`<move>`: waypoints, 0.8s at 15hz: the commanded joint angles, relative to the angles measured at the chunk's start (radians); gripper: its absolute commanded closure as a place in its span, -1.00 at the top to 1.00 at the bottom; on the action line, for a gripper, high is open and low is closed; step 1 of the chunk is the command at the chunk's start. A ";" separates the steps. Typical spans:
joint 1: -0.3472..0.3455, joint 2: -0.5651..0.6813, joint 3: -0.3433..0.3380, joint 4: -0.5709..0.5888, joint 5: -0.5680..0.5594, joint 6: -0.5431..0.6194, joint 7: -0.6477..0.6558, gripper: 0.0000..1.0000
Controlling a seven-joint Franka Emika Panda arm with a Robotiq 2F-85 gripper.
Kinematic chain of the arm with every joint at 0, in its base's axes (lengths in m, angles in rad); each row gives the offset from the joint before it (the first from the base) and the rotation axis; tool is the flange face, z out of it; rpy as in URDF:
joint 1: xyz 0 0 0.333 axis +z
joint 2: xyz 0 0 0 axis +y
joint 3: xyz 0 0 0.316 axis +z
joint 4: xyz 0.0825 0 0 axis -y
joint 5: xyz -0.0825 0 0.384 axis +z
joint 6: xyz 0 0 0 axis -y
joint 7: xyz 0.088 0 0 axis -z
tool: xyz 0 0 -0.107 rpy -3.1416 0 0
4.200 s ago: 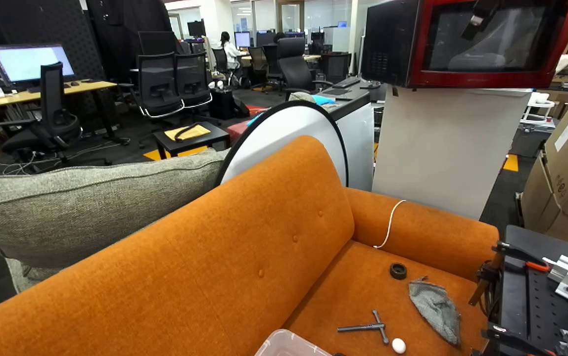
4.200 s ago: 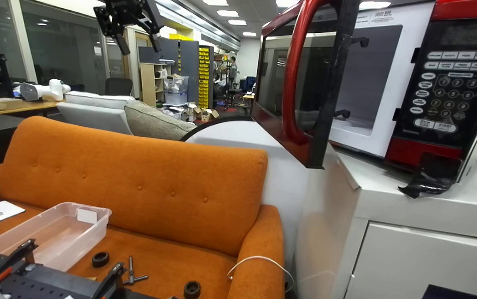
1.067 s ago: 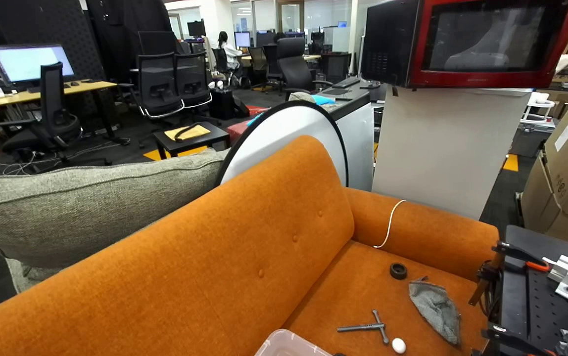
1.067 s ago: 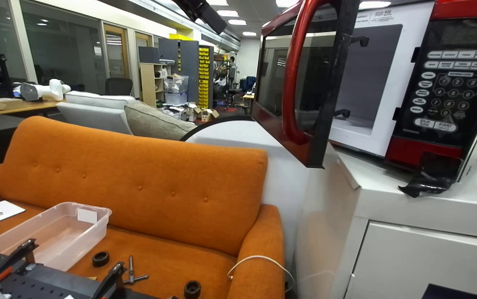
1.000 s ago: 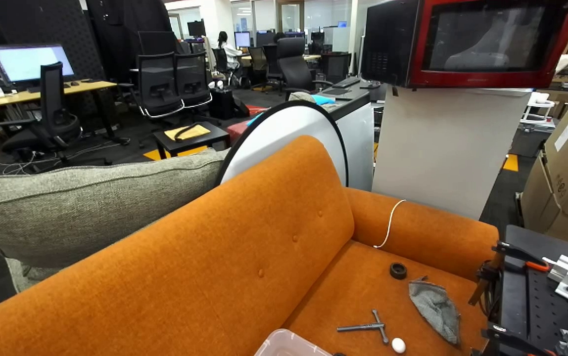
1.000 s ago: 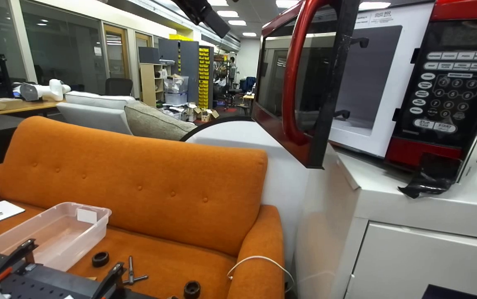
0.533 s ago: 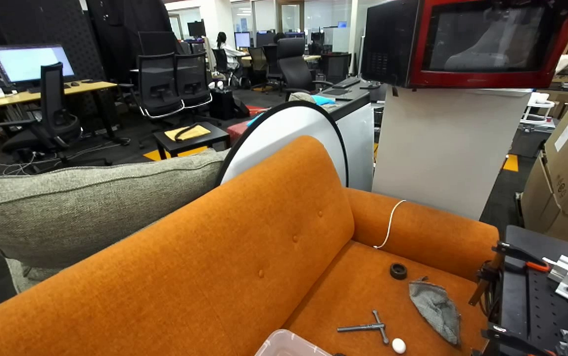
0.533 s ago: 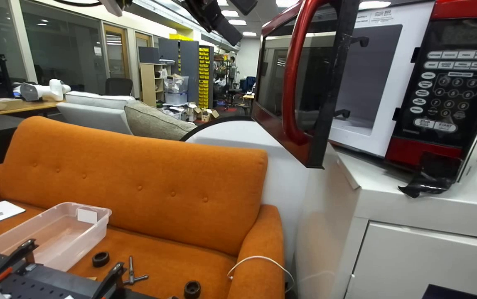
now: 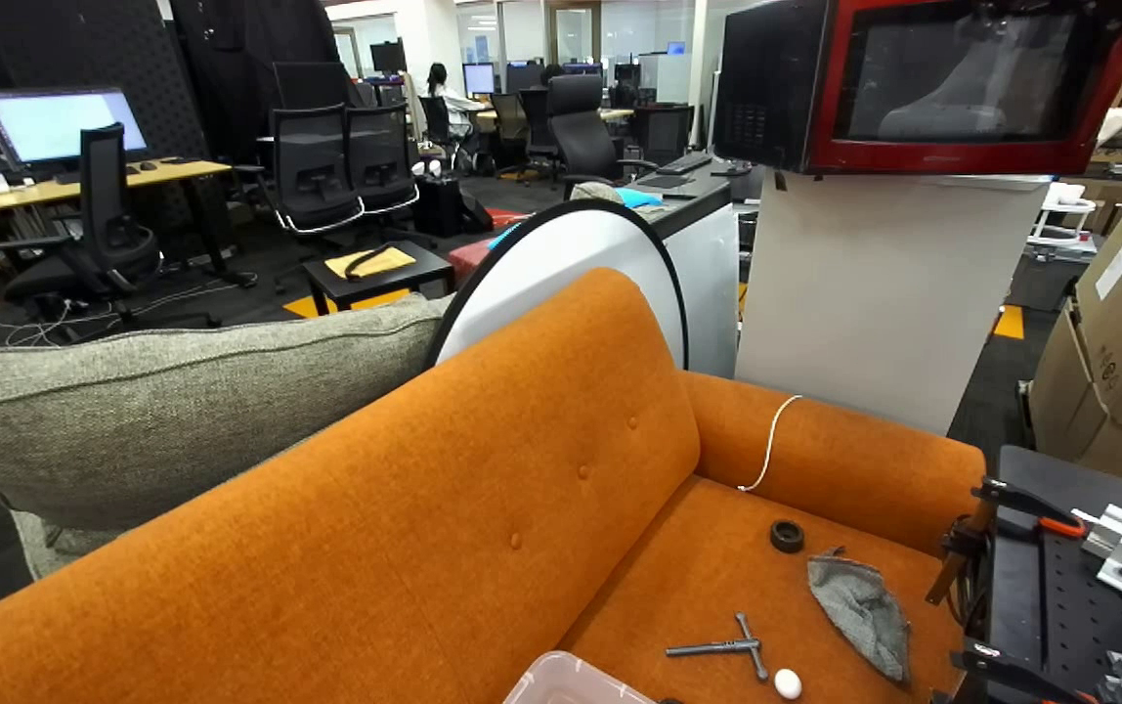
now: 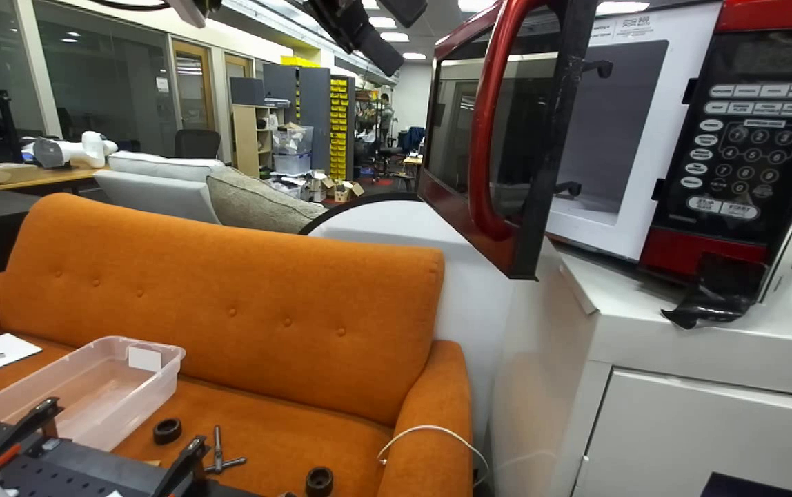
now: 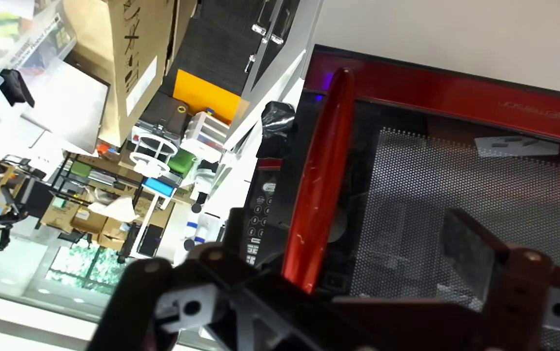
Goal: Close the microwave door
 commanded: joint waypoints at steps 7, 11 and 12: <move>-0.047 0.157 -0.025 0.048 -0.091 -0.003 0.230 1.00; -0.030 0.217 -0.059 0.080 -0.084 -0.018 0.222 1.00; -0.025 0.235 -0.065 0.090 -0.077 -0.018 0.217 1.00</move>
